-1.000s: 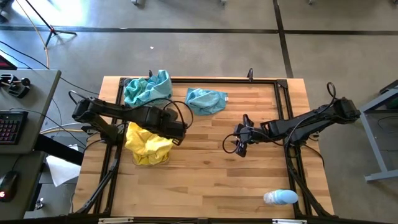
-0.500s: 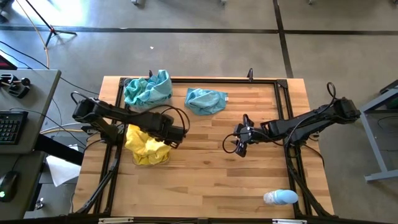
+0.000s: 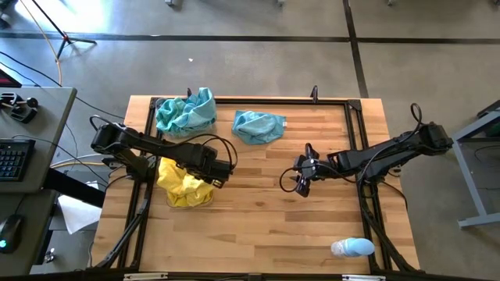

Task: Sort microfiber towel by color & place in baskets
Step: Put the yellow microfiber cloth into the bottom transparent bin

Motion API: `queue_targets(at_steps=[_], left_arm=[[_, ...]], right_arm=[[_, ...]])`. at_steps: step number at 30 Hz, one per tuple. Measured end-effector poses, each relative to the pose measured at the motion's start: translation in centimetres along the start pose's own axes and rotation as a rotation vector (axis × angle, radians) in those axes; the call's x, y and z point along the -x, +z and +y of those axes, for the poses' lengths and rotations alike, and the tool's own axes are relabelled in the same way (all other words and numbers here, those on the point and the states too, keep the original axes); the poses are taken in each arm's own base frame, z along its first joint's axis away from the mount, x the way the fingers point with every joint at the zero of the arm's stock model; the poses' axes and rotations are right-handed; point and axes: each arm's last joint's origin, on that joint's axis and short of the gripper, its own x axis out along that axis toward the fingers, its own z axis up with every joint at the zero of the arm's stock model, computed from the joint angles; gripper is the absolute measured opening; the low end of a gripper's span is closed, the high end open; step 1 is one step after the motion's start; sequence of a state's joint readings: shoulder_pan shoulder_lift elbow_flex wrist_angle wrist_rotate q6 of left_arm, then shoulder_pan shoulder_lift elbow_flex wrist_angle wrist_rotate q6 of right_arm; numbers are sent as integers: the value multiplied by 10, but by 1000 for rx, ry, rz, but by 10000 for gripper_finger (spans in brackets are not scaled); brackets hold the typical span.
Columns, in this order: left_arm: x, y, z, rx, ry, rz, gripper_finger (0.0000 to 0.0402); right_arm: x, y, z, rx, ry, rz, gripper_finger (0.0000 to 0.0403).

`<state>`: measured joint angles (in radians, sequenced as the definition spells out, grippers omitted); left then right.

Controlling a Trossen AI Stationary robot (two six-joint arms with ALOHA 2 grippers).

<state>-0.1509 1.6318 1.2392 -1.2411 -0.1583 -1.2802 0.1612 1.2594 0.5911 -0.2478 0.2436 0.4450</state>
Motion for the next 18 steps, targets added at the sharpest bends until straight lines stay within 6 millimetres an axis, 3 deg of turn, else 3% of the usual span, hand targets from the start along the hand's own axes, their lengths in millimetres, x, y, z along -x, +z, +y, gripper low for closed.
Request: queue_targets(at_steps=[7,18], left_arm=[[0,0,0,-34,-1,3,10],[19,1,7,-60,-56,-21,5]], right_arm=[[0,0,0,0,0,0,169],[0,0,0,1,-1,2,169]])
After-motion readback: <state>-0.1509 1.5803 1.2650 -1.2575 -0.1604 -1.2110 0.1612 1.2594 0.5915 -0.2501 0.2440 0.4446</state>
